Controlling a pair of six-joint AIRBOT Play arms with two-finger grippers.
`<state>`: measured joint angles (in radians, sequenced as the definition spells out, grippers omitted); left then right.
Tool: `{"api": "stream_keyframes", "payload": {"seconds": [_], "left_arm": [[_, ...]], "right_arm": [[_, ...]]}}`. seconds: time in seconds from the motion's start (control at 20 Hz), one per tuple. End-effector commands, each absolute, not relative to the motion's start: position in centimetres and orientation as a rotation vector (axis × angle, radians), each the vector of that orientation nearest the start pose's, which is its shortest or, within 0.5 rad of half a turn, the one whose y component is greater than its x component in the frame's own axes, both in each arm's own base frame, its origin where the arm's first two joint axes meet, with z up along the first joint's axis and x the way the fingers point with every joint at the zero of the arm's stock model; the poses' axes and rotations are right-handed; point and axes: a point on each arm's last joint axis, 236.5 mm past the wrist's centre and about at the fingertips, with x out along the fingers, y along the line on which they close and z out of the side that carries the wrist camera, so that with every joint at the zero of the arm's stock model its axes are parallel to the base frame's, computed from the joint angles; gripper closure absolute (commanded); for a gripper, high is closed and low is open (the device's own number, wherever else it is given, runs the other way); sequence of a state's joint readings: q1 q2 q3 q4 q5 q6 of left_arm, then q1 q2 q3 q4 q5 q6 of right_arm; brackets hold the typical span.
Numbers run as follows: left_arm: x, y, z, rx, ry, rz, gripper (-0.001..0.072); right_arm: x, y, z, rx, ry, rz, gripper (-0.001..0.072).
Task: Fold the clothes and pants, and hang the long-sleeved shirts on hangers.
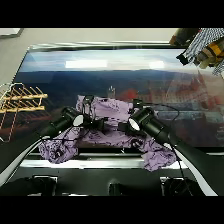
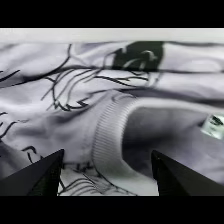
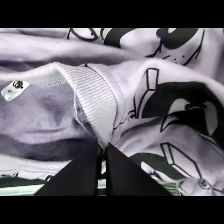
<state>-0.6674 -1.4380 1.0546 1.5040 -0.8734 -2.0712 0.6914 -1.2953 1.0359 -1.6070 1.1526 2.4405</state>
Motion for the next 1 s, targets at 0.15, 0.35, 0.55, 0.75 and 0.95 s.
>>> {"api": "stream_keyframes", "payload": {"seconds": [0.15, 0.35, 0.55, 0.75, 0.95], "left_arm": [[31.4, -25.8, -8.8, -0.071, 1.377, -0.203, 0.0679], [34.3, -24.3, -2.5, 0.001, 1.35, -0.214, 0.0681], [36.8, -22.8, 10.1, 0.049, 1.183, -0.262, 0.0681], [34.6, -21.1, 19.4, 0.014, 1.091, -0.278, 0.0681], [31.3, -19.0, 24.0, -0.013, 1.056, -0.283, 0.0681]], "right_arm": [[27.0, 22.1, -2.8, 0.229, 1.42, -0.034, 0.0674], [28.9, 20.1, 3.3, 0.202, 1.283, -0.046, 0.0675], [30.9, 19.1, 14.6, 0.159, 1.124, 0.012, 0.0675], [30.0, 18.3, 24.3, 0.255, 1.012, 0.055, 0.0676], [28.3, 18.0, 31.2, 0.354, 0.913, 0.149, 0.0676]]}}
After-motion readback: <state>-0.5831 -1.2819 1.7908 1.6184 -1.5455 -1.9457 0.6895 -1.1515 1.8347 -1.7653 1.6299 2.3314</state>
